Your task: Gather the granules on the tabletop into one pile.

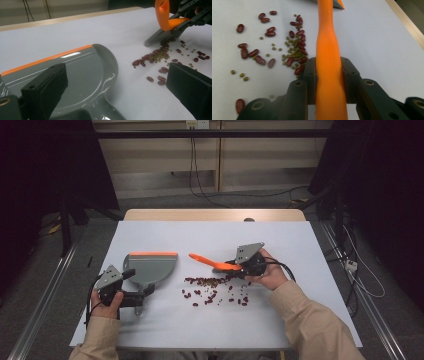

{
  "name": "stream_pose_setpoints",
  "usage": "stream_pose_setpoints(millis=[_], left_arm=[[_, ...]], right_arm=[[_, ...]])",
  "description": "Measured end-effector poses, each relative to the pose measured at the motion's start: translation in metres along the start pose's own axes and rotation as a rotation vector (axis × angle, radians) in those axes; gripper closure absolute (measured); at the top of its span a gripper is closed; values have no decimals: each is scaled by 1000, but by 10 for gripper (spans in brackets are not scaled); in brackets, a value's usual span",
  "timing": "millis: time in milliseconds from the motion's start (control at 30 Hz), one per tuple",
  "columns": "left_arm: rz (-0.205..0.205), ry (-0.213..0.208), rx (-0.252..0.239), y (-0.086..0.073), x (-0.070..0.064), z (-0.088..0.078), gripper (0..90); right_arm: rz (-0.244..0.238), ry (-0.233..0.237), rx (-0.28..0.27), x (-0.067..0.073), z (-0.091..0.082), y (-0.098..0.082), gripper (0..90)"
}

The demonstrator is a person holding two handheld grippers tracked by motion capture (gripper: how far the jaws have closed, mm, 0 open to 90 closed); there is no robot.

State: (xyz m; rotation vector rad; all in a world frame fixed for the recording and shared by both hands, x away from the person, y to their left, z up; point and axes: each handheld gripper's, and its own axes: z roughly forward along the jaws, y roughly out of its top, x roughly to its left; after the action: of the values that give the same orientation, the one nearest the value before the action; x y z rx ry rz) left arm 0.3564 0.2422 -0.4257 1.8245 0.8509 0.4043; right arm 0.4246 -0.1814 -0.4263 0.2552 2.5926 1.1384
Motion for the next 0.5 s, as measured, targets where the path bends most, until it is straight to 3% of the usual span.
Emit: stream_pose_setpoints(millis=[333, 500], left_arm=[[1, 2, 2, 0, -1, 0, 36], [3, 2, 4, 0, 0, 0, 36]], right_arm=[[-13, 32, -2, 13, -6, 2, 713], [-8, 5, -14, 11, -10, 4, 714]])
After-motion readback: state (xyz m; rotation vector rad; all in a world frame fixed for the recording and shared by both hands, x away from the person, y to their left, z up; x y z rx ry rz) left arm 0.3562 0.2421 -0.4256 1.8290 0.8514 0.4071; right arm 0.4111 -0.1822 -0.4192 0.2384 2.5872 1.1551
